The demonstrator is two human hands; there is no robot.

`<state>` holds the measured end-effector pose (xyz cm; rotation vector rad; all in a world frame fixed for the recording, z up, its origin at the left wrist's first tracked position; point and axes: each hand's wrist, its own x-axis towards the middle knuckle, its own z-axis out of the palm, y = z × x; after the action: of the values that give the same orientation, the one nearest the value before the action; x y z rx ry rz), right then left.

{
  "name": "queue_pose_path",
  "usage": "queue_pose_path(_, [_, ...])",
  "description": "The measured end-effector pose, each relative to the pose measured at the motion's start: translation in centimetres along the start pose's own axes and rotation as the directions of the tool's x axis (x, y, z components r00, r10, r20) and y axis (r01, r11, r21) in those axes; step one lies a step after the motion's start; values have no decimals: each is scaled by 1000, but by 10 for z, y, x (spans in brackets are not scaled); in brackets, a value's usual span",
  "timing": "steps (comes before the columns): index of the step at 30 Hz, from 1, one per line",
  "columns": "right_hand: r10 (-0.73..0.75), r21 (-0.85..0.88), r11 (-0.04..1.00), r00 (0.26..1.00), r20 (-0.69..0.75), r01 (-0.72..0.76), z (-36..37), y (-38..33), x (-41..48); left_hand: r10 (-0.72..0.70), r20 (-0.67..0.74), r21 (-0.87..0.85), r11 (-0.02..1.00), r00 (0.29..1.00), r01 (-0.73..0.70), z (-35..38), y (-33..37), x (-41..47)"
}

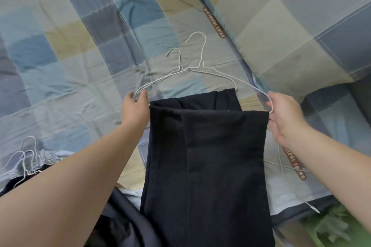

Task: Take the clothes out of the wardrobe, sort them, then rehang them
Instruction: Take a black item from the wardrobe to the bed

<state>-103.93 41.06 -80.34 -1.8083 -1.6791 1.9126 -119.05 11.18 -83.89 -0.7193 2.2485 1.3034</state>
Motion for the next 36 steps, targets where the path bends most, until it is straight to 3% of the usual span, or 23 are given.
queue_pose_path(7, [-24,226,973,997,-69,39,-39,-12,-126,-12,22,-113,994,1000,15,-70,23,-88])
queue_pose_path(16, [-27,418,901,976,-217,118,-103,14,-341,30,186,-198,980,982,8,-186,24,-228])
queue_pose_path(28, [73,646,731,917,-393,219,-162,111,-575,142,376,-113,988,916,-107,-283,-22,-358])
queue_pose_path(36, [75,674,672,878,-473,306,-202,206,-685,316,495,-93,945,809,-312,-307,-66,-438])
